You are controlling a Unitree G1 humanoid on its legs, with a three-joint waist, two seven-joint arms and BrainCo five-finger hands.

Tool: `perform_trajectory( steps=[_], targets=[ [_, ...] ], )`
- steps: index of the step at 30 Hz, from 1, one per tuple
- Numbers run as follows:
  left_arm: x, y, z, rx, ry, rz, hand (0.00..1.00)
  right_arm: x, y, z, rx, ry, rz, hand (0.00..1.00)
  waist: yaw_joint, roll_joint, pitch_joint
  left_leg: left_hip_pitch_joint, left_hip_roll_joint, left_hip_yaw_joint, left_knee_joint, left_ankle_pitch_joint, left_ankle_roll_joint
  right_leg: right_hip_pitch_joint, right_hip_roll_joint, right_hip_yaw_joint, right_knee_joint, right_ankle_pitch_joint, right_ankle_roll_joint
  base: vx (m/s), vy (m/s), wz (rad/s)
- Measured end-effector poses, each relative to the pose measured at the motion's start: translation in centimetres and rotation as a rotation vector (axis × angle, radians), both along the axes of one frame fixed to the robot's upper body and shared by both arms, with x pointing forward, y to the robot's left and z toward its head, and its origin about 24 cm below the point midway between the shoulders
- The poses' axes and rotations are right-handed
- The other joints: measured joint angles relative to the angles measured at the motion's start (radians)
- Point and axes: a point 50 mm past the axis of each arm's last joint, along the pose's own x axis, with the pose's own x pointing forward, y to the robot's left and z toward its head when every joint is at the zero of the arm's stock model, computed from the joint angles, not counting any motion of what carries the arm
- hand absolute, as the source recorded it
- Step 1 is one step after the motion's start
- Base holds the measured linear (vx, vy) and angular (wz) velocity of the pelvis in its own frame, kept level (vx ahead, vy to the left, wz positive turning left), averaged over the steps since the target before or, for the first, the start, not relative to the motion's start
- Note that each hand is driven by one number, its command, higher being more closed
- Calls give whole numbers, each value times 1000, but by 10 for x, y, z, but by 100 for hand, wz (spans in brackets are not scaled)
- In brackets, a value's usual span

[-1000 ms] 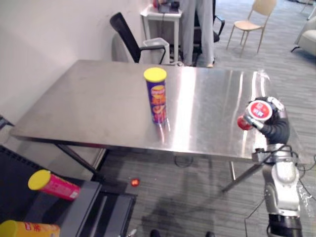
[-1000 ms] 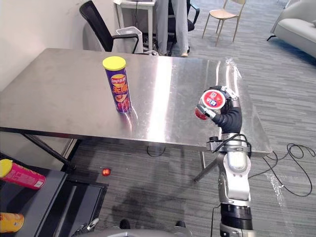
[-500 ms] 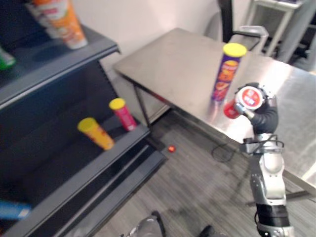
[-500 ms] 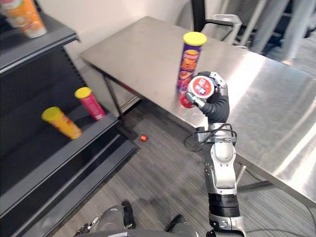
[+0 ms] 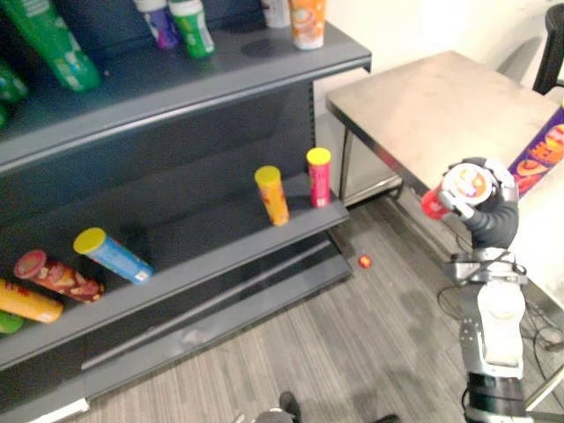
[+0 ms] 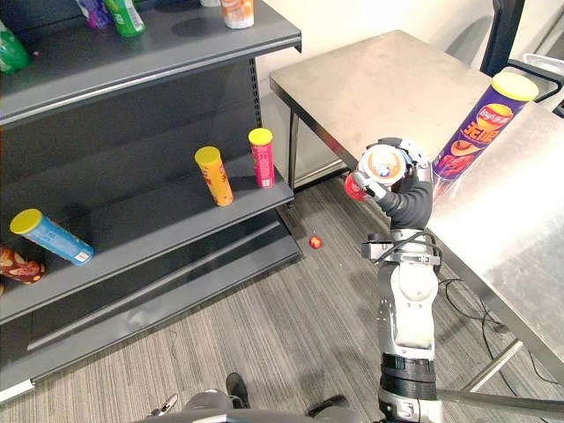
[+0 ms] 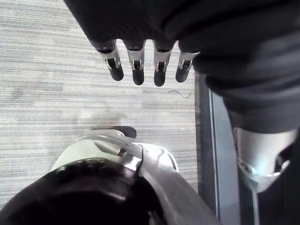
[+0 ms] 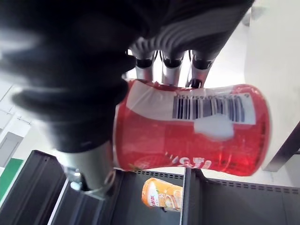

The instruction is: Put the gum and the chips on the shelf.

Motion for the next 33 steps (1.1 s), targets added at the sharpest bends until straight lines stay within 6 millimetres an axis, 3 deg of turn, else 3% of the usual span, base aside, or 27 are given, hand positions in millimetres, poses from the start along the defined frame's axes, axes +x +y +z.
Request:
perform_trajectory(
  steps=[6, 10, 14, 19, 23, 26, 29, 30, 31, 32, 33],
  targets=[
    [-3, 9, 1, 26, 15, 3, 0, -5, 1, -12, -13, 53, 6, 100, 2, -43, -26, 28, 0, 82, -30, -13, -1, 1, -1, 21, -24, 13, 8, -64, 74, -4],
    [1, 9, 1, 26, 5, -2, 0, -5, 1, -15, -14, 62, 9, 100, -1, -41, -29, 27, 5, 84, -37, -1, -1, -3, 13, 24, -38, 18, 7, -6, 27, -6],
    [8, 9, 2, 26, -11, -8, 0, -7, 0, -20, -14, 86, 7, 100, -4, -40, -32, 33, 2, 82, -84, 54, -1, -14, 27, 19, -37, 19, 4, 39, 3, 4],
    [8, 9, 2, 26, -12, -9, 0, -6, 2, -20, -21, 89, 25, 100, 0, -43, -33, 44, -1, 76, -102, 63, -2, -11, 31, 19, -39, 19, 4, 43, 2, 5],
    [13, 10, 3, 35, -22, -34, 0, -2, 10, -30, -18, 132, 59, 100, 1, -47, -31, 19, -1, 25, -83, 56, 4, 19, 42, -8, -68, 32, 11, -19, 2, 32],
    [21, 11, 5, 47, -49, -64, 0, 0, 18, -32, -24, 147, 89, 100, 25, -54, -27, -34, 5, -12, -25, 29, 13, 26, 49, -22, -95, 49, 18, -33, 63, 41],
    [20, 11, 5, 51, -49, -67, 0, 3, 33, -36, -62, 174, 135, 100, 37, -60, -17, -41, -9, -65, 16, -15, 28, 56, 0, -10, -20, 55, 23, 10, 145, 46],
    [20, 11, 5, 51, -47, -74, 0, 3, 34, -37, -66, 178, 144, 100, 35, -57, -14, -37, -13, -82, 18, -17, 31, 54, -21, 19, 26, 61, 14, 51, 187, 73],
    [21, 10, 5, 53, -46, -104, 0, 3, 37, -39, -75, 187, 161, 100, 30, -49, -4, -34, -22, -119, 24, -20, 36, 15, -58, 153, 146, 81, -75, 76, 206, 83],
    [24, 10, 5, 56, -48, -136, 0, 4, 39, -42, -83, 201, 178, 100, 26, -34, 11, -27, -18, -173, 27, -19, 40, -76, -53, 378, 267, 75, -127, 88, 160, 109],
    [26, 12, 6, 65, -51, -153, 0, 5, 44, -46, -89, 219, 206, 100, 23, -34, 23, -26, -10, -230, 21, -14, 47, -124, 40, 589, 272, -18, -45, 76, 80, 99]
  ],
)
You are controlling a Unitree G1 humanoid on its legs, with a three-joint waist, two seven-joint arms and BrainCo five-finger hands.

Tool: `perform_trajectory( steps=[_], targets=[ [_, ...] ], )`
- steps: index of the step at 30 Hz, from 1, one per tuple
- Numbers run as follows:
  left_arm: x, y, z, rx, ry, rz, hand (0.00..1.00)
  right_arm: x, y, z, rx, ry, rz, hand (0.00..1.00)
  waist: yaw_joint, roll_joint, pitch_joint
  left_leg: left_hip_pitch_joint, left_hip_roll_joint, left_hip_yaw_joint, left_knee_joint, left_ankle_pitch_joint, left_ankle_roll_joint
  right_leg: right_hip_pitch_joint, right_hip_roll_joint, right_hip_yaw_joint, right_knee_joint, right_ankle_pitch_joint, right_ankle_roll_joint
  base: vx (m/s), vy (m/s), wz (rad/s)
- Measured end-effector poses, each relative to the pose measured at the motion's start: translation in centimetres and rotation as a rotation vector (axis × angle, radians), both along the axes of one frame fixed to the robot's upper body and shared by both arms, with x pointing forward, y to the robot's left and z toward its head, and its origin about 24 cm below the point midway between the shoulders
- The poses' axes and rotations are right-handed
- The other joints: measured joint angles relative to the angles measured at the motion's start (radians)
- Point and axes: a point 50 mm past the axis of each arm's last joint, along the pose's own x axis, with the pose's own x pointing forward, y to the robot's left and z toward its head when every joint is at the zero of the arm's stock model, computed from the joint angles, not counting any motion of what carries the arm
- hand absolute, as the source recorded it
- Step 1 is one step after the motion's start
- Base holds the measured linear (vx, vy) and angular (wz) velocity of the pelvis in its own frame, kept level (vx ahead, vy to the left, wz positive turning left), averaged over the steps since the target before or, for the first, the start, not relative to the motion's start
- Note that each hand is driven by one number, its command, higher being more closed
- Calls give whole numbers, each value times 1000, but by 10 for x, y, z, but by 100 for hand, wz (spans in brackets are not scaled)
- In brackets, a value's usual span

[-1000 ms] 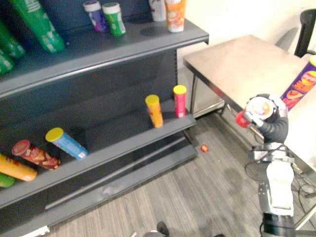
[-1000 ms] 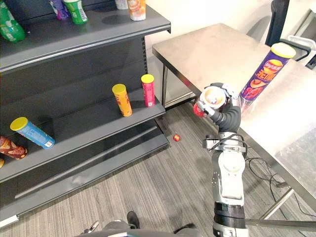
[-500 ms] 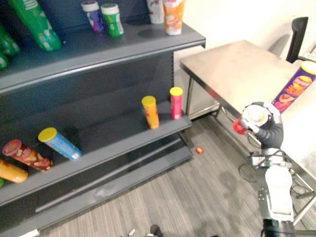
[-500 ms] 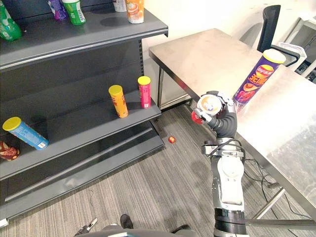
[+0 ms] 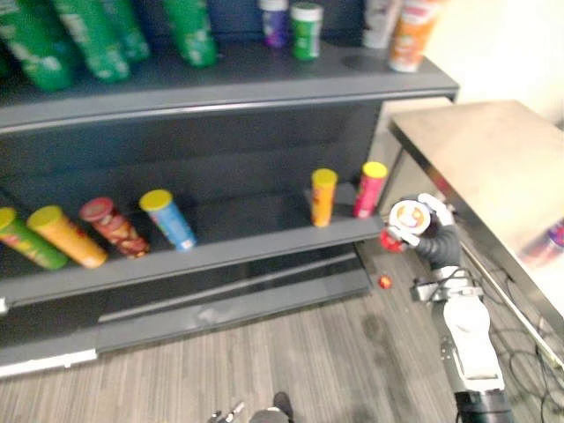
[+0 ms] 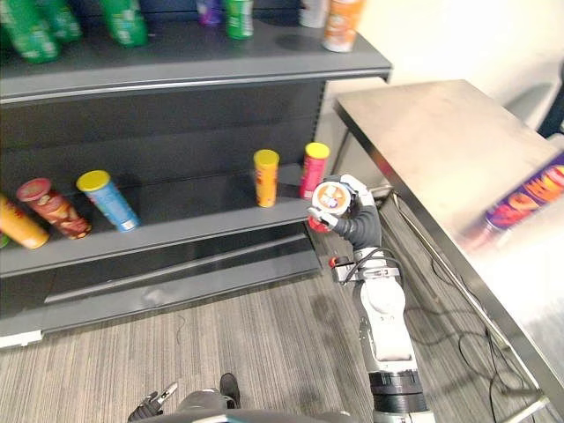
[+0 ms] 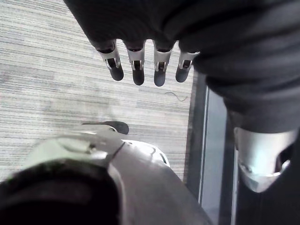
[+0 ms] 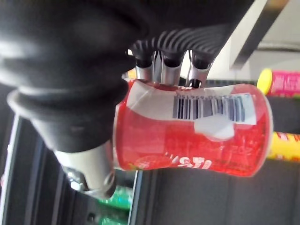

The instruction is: Put the gum and the chips on the shelf.

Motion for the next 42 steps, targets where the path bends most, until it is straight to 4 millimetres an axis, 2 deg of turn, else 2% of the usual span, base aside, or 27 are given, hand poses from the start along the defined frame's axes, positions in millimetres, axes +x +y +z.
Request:
perform_trajectory(
  steps=[2, 4, 6, 7, 8, 9, 10, 11, 12, 13, 14, 15, 17, 22, 30, 37, 42],
  targets=[
    [-2, 5, 0, 16, 9, 2, 0, -1, 5, -1, 0, 4, 21, 100, -10, -19, 12, 2, -24, -66, -3, 4, 6, -17, 87, 155, -58, -62, 22, 65, 11, 110],
    [-4, 4, 0, 14, 15, 6, 0, -2, 6, 1, 0, -6, 30, 100, -22, -31, 18, 4, -64, -126, -3, 5, 7, -25, 121, 242, -110, -75, 30, 78, -1, 123],
    [-3, 4, 0, 15, 13, 7, 0, -4, 8, 3, -1, -15, 43, 100, -29, -28, 24, 2, -103, -219, 3, 9, 0, -43, 170, 392, -158, -72, 35, 127, -57, 147],
    [-3, 6, 0, 20, 13, 7, 0, -5, 8, 4, -1, -18, 45, 100, -32, -30, 24, 0, -112, -245, 3, 11, -4, -40, 171, 407, -177, -65, 46, 140, -128, 145],
    [-4, 9, 1, 29, 16, 16, 0, -8, 9, 7, 5, -32, 54, 100, -36, -38, 25, 0, -123, -275, 2, 14, -10, -20, 162, 396, -235, -44, 78, 132, -183, 122],
    [-6, 12, 1, 32, 18, 43, 0, -9, 12, 11, 10, -51, 76, 100, -32, -59, 23, 0, -134, -293, 3, 11, -25, 0, 149, 375, -297, -26, 104, 138, -211, 102],
    [-10, 12, 1, 32, 25, 60, 0, -10, 13, 13, 9, -60, 89, 100, -27, -63, 21, 0, -129, -297, 4, 9, -33, 19, 152, 363, -314, -40, 113, 128, -242, 55],
    [-13, 9, -1, 18, 28, 87, 0, -10, 15, 15, 13, -72, 99, 100, -16, -46, 22, -7, -102, -301, -1, 9, -48, 38, 179, 342, -347, -39, 106, 124, -285, 43],
    [-18, 3, -2, -1, 38, 110, 0, -11, 12, 13, 44, -62, 98, 100, -22, -33, 17, -13, -78, -321, -25, 19, -69, 43, 199, 301, -363, -44, 91, 121, -280, 46],
    [-18, 3, -3, -3, 42, 111, 0, -11, 11, 12, 47, -59, 93, 100, -25, -31, 16, -15, -64, -318, -39, 26, -72, 44, 204, 281, -364, -49, 84, 102, -225, 68],
    [-18, 2, -3, -5, 44, 110, 0, -12, 7, 11, 47, -54, 80, 100, -42, -27, 14, -16, -43, -311, -65, 45, -85, 47, 212, 246, -364, -55, 74, 110, -175, 81],
    [-17, 2, -3, -7, 40, 109, 0, -13, 2, 8, 48, -44, 56, 100, -54, -23, 15, -3, -20, -290, -98, 86, -99, 58, 221, 202, -364, -57, 70, 138, -189, 78],
    [-16, 2, -3, -9, 38, 107, 0, -15, -7, 4, 49, -24, 18, 100, -53, -21, 15, 17, -6, -280, -136, 117, -107, 77, 229, 167, -366, -59, 67, 139, -133, 54],
    [-11, 1, -2, -5, 33, 89, 0, -14, -12, -9, 55, 32, -19, 100, -52, -16, 12, 60, -20, -222, -171, 137, -108, 144, 215, 133, -406, -61, 67, 52, 21, 21],
    [-11, -1, -3, 3, 44, 59, 0, -11, -14, -26, 54, 114, -47, 100, -51, -3, -7, 87, -20, -117, -190, 123, -112, 143, 214, 199, -453, -38, 84, -46, 24, -29],
    [-10, -2, -3, 10, 48, 27, 0, 6, -8, 1, -51, 25, 34, 100, -49, 2, -15, 88, -29, -72, -191, 117, -98, 143, 211, 235, -501, -3, 97, 18, 32, -15],
    [-13, -1, -3, 12, 61, 11, 0, 23, 6, 35, -131, -95, 146, 100, -44, -10, -33, 87, -27, -69, -191, 125, -90, 143, 214, 243, -508, 6, 93, 48, 3, -1]
  ],
)
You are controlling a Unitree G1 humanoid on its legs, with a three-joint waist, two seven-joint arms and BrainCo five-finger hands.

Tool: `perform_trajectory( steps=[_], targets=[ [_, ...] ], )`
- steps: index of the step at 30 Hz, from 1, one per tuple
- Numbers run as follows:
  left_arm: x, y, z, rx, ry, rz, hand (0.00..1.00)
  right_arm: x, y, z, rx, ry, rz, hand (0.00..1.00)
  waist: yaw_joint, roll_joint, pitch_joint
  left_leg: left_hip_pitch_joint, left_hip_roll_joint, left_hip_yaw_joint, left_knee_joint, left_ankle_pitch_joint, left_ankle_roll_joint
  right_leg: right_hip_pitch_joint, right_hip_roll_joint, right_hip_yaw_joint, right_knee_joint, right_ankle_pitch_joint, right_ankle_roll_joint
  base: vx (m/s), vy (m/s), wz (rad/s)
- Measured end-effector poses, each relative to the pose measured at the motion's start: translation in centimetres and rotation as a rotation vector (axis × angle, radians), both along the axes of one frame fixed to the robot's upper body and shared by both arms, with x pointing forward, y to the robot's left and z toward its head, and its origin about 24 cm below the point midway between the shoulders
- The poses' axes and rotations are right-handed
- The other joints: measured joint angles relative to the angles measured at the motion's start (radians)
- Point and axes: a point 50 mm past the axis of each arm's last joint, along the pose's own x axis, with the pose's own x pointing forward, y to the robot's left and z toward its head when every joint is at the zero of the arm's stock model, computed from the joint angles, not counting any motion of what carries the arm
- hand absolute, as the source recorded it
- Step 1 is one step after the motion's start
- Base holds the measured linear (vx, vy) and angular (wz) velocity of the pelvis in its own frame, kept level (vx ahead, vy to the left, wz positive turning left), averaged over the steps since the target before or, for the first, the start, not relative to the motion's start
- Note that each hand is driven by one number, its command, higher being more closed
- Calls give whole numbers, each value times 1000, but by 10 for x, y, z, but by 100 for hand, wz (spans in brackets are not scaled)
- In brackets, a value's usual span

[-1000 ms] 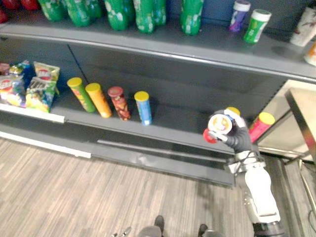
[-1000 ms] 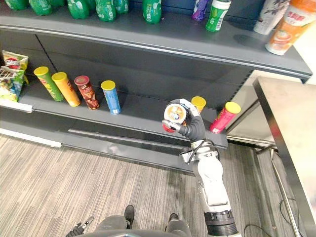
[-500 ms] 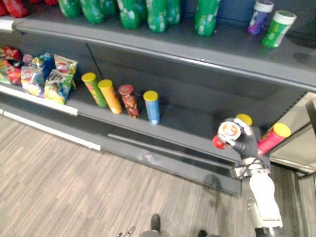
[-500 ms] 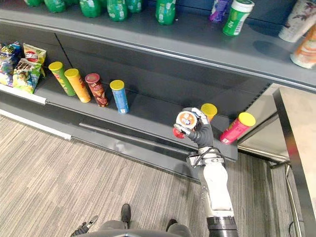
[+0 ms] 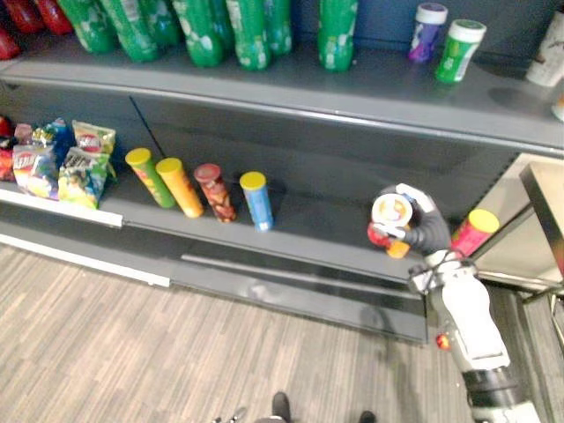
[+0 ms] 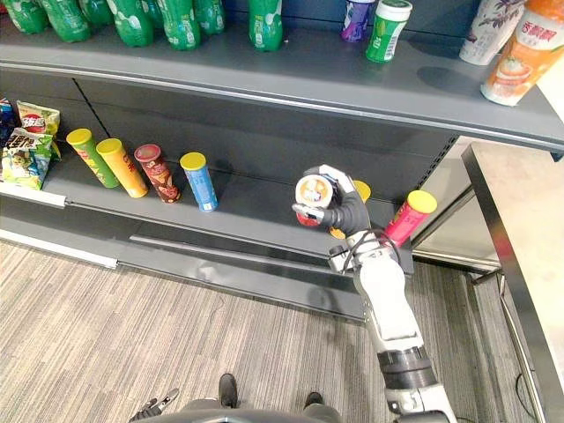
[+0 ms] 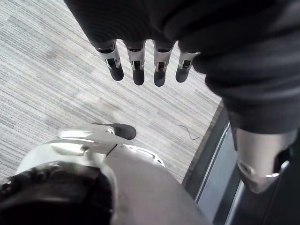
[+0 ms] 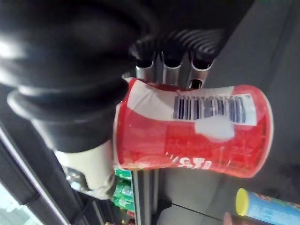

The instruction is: Put the gum and the chips on the shelf.

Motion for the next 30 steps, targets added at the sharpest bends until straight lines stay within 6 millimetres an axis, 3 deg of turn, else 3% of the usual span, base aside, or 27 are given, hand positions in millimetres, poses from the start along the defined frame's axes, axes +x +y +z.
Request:
perform_trajectory(
  steps=[6, 15, 21, 30],
  targets=[
    [-8, 0, -2, -12, 32, 3, 0, 7, 16, 21, 11, -57, 104, 100, -3, 1, -32, 0, 12, 3, 0, 5, -5, 1, 13, 7, -11, 11, -12, -15, -9, -4],
    [-16, 0, -3, -19, 58, 26, 0, 15, 46, 70, -22, -204, 249, 100, 2, -3, -41, -7, 37, 1, 0, 13, -9, 2, 39, 5, -30, 30, -27, -54, -11, -1],
    [-19, 3, -2, -13, 66, 28, 0, 22, 47, 96, -48, -272, 246, 100, 9, -18, -50, -12, 37, 0, 0, 20, -11, 2, 40, 2, -35, 32, -27, 6, 0, 0],
    [-17, 4, -2, -16, 61, 22, 0, 74, 26, 120, 0, -140, 108, 100, 23, -25, -55, -15, 42, -1, -1, 33, -10, 3, 49, 4, -45, 45, -31, 9, -1, 0]
  ],
)
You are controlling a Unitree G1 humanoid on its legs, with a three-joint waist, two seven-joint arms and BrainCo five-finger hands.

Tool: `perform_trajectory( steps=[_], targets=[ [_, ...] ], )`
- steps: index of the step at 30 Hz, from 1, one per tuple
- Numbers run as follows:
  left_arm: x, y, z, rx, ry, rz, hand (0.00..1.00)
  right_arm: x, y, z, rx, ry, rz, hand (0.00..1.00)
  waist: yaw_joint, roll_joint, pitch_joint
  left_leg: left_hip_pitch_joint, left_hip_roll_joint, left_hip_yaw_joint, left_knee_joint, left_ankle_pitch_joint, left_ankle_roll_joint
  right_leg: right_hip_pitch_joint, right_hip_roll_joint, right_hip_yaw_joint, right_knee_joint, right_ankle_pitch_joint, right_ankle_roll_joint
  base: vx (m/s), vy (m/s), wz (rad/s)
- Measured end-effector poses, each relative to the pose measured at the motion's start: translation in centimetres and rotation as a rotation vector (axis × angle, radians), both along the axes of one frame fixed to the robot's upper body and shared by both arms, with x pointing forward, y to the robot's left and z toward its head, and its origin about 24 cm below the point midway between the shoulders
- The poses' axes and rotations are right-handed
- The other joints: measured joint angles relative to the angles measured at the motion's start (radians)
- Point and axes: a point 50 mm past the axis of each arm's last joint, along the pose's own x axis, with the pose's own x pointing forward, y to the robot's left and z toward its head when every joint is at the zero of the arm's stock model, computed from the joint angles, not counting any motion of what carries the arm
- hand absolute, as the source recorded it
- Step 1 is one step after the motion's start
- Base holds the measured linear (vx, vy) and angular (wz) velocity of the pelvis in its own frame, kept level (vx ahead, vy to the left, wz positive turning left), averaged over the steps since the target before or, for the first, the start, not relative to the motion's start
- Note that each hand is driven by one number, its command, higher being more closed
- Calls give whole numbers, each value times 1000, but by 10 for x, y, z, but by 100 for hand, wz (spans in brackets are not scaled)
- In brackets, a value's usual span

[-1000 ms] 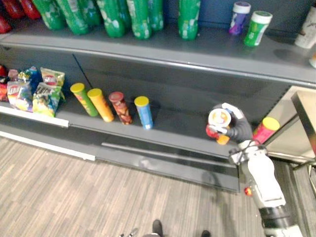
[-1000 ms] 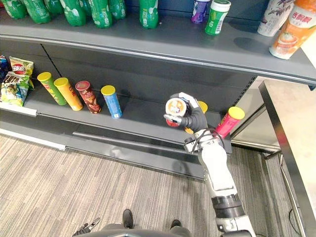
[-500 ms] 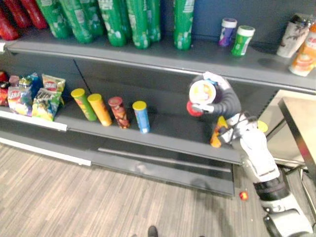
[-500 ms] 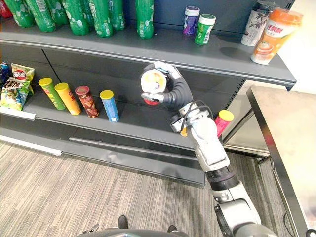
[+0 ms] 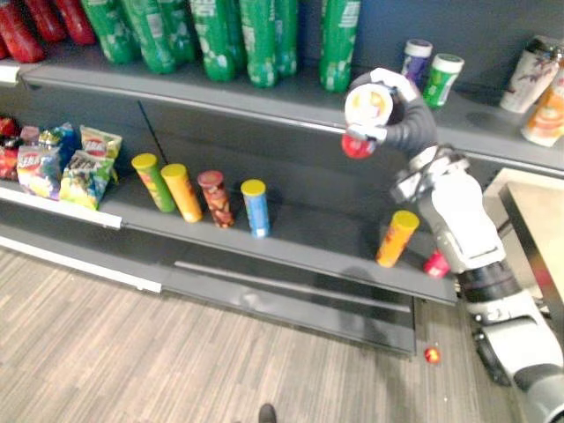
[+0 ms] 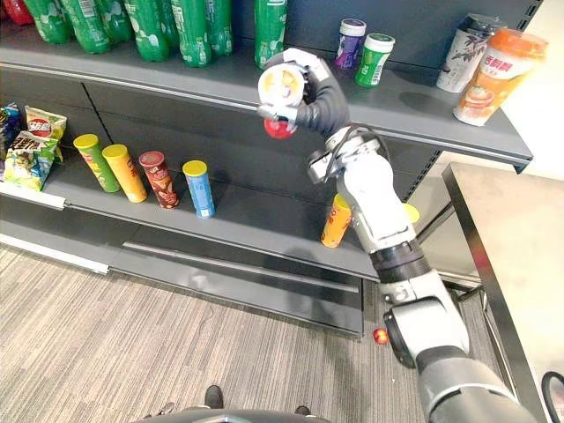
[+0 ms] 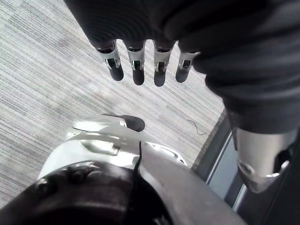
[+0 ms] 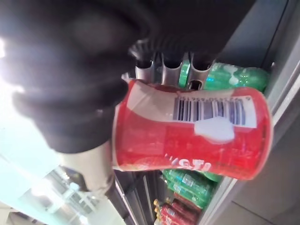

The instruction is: Put the gum and the chips on the shelf.

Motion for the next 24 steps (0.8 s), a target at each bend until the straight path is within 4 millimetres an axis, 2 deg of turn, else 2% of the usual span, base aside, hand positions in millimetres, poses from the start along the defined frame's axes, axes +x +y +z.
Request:
perform_trajectory(
  steps=[5, 11, 17, 20, 24],
  targets=[
    [0, 0, 0, -12, 2, 17, 0, 16, -11, 28, 53, 15, -48, 100, 1, 0, 0, 1, 13, 3, 0, 5, -6, -2, 12, 5, -2, 5, -7, -10, -9, -3],
    [3, -1, 0, -13, 0, -4, 0, 30, -21, 39, 45, 64, -116, 100, 6, 1, 1, 1, 23, 18, 0, 6, -9, -4, 24, 17, -17, 12, -11, -19, -12, -8],
    [7, -2, 0, -14, -5, -23, 0, 42, -28, 38, 13, 125, -193, 100, 11, 2, 8, 1, 26, 32, 0, 6, -9, -12, 26, 33, -17, 15, -11, 15, -2, -7],
    [12, -2, 0, -15, -16, -28, 0, 48, -34, 30, -14, 167, -239, 100, 16, 1, 16, 1, 26, 35, 0, 7, -9, -13, 27, 35, -18, 17, -14, 31, 0, -3],
    [18, -3, 1, -17, -26, -40, 0, 53, -39, 22, 64, 222, -255, 100, 26, 4, 25, 2, 27, 40, 0, 8, -10, -15, 28, 39, -18, 22, -16, 29, -2, -3]
  ],
)
